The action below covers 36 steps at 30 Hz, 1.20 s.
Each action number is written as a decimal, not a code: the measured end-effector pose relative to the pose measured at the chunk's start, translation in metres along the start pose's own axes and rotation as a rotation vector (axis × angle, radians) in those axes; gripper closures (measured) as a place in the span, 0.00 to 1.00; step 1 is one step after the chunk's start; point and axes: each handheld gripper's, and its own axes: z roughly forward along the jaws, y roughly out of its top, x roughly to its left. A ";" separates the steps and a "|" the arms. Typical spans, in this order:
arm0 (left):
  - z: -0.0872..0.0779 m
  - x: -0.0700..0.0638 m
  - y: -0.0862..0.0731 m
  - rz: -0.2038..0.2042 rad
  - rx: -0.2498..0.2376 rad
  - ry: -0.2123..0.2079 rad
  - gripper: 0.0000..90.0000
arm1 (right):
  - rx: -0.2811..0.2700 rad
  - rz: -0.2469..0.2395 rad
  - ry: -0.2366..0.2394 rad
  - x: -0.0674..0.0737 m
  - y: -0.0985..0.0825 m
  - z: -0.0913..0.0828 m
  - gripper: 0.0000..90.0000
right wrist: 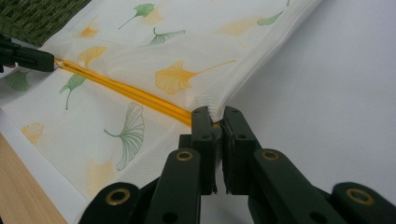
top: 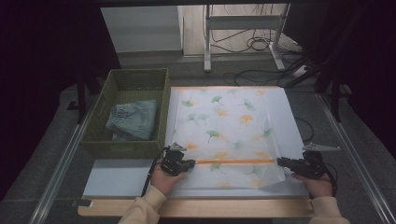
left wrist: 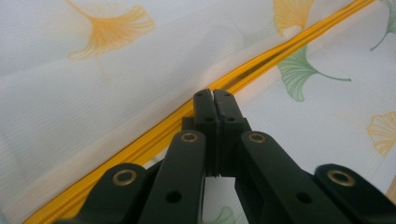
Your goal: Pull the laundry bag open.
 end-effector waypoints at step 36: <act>-0.022 0.021 -0.016 -0.050 -0.022 0.042 1.00 | -0.002 -0.004 -0.012 -0.001 0.000 -0.001 0.93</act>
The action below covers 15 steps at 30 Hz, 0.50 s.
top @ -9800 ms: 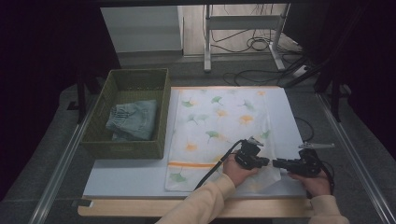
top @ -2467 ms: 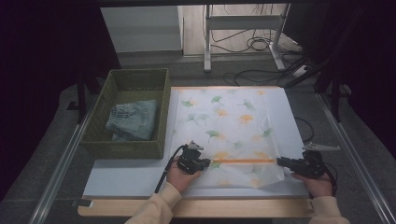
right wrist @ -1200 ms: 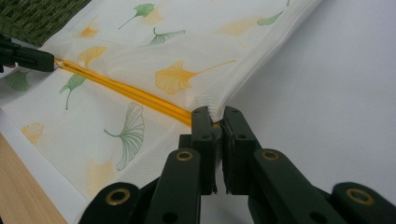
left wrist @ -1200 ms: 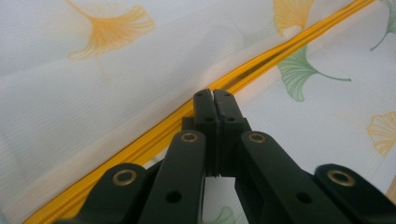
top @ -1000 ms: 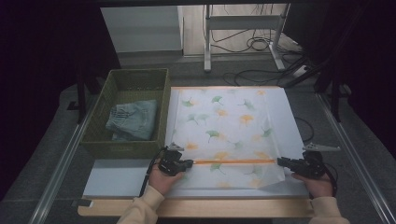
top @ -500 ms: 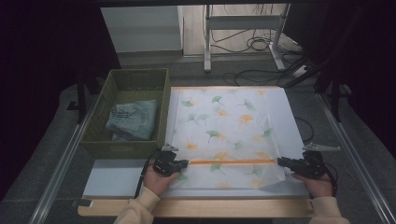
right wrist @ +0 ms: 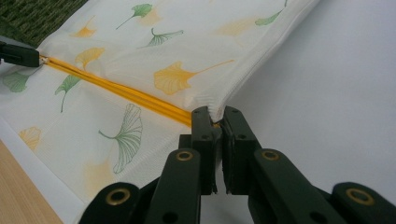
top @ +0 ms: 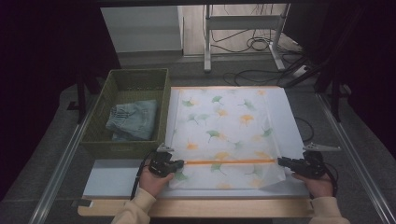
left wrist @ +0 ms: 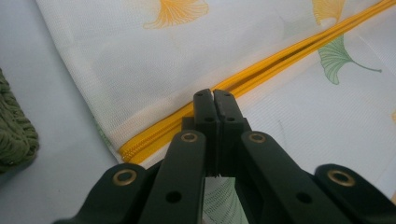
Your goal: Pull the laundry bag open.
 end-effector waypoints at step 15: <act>-0.008 0.001 -0.005 0.005 -0.008 0.030 1.00 | -0.003 -0.002 -0.001 0.000 0.000 -0.001 0.93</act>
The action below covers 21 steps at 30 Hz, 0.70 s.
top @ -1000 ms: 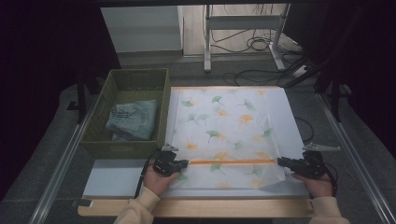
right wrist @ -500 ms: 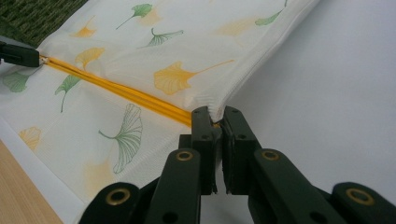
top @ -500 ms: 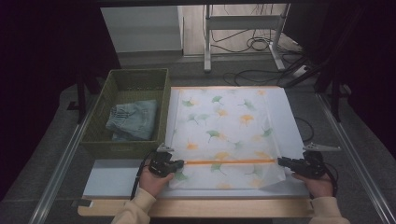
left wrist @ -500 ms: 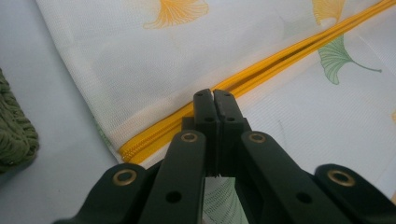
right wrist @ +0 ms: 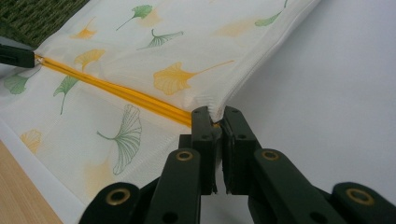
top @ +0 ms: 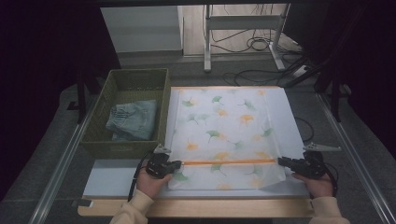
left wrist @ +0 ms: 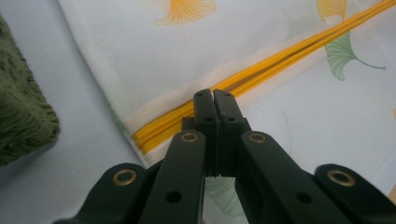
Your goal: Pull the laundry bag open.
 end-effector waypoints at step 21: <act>-0.011 0.006 -0.005 -0.006 -0.009 0.023 1.00 | -0.005 -0.001 -0.003 0.000 0.000 -0.001 0.93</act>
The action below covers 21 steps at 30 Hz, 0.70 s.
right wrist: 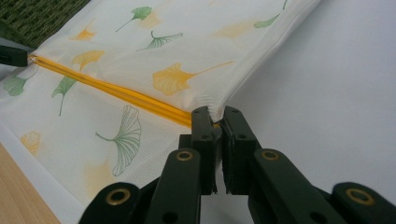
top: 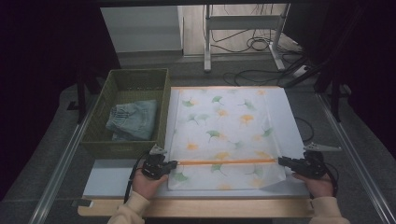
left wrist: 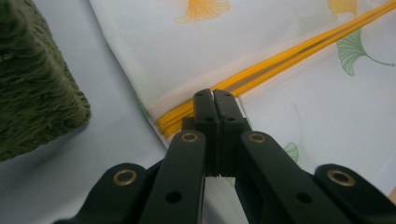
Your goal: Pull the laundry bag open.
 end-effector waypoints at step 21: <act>-0.009 0.009 -0.007 -0.027 -0.011 0.008 1.00 | 0.001 -0.003 0.001 0.000 0.000 0.000 0.93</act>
